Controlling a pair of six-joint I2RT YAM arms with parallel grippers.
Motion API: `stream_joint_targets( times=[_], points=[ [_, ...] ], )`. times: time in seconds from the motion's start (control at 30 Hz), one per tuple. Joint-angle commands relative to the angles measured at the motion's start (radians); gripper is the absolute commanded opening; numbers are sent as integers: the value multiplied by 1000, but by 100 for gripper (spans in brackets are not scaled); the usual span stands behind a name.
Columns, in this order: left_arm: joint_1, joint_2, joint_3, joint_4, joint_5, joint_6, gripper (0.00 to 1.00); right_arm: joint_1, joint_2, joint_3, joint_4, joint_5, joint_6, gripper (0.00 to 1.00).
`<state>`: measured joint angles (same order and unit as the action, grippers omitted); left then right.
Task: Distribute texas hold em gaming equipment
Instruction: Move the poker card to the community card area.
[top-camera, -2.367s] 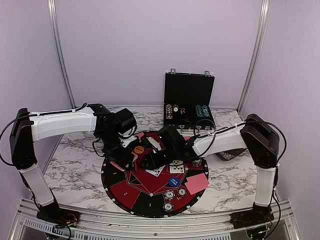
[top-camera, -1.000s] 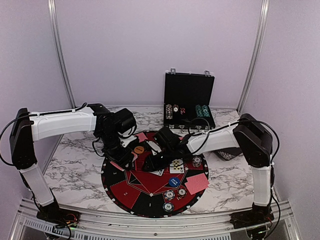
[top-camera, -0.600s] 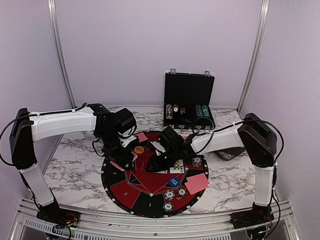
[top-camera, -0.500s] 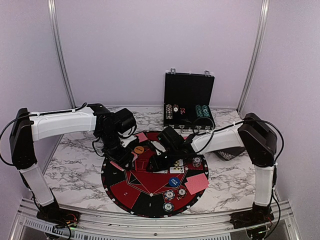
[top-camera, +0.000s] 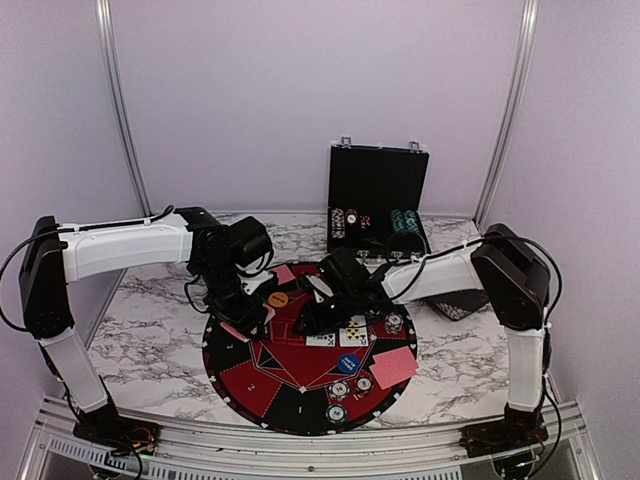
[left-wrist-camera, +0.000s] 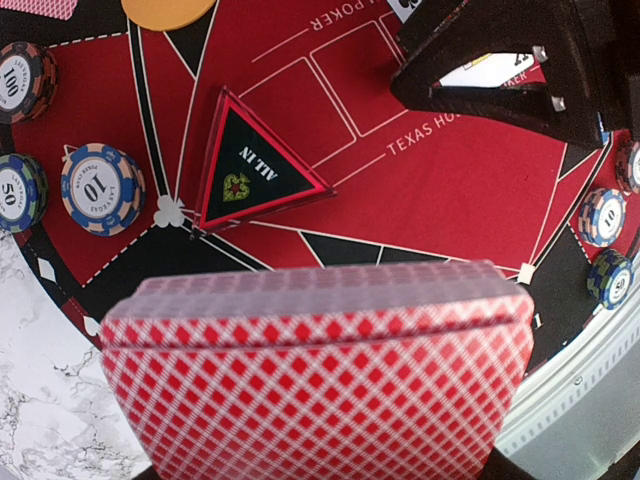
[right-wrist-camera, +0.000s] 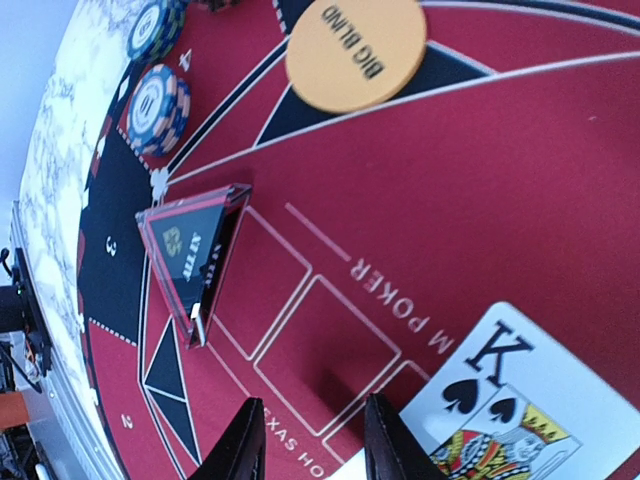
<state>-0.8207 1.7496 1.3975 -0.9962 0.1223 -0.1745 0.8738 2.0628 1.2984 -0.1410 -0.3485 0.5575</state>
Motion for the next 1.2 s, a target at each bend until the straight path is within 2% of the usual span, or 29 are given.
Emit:
stream_joint_targets(
  times=[0.0, 0.6, 1.17],
  points=[
    [6, -28, 12, -1, 5, 10, 49, -17, 13, 0, 23, 5, 26, 33],
    [7, -27, 13, 1, 6, 9, 49, -43, -60, -88, 30, 11, 26, 33],
    [6, -26, 18, -1, 4, 10, 49, -45, -108, -32, 35, -35, 19, 34]
  ],
)
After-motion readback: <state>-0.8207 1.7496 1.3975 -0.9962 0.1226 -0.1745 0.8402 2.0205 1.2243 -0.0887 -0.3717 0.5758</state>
